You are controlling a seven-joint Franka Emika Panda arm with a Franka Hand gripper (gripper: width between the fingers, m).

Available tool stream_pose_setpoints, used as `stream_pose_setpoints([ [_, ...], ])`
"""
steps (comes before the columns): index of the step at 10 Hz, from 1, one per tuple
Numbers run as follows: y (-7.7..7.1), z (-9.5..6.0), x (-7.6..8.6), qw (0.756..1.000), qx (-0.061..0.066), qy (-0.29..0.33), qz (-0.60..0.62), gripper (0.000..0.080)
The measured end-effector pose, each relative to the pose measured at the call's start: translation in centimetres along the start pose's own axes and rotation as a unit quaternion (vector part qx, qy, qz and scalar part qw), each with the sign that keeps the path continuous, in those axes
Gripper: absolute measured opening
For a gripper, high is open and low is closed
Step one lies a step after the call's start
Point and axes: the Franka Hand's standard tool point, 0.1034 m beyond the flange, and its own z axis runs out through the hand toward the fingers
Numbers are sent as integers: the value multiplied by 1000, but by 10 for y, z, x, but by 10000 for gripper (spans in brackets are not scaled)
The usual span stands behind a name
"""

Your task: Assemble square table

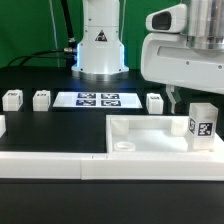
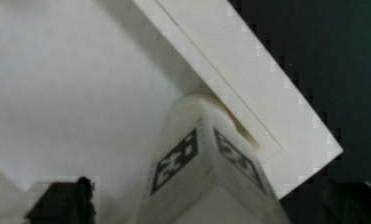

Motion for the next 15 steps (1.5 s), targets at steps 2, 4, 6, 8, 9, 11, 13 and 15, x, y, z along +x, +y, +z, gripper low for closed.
stream_pose_setpoints([
  [2, -1, 1, 0, 988, -2, 13, -153, 649],
  [4, -4, 2, -3, 954, -11, 23, -299, 649],
  [6, 9, 0, 19, 923, -11, 25, -383, 649],
  [8, 8, 1, 18, 931, -10, 25, -365, 646],
  [9, 9, 1, 18, 931, -10, 25, -364, 542],
  [11, 8, 1, 17, 952, -7, 25, -304, 359],
  [13, 7, 1, 16, 970, -4, 24, -244, 291],
  [15, 6, 1, 15, 983, 0, 23, -182, 291],
])
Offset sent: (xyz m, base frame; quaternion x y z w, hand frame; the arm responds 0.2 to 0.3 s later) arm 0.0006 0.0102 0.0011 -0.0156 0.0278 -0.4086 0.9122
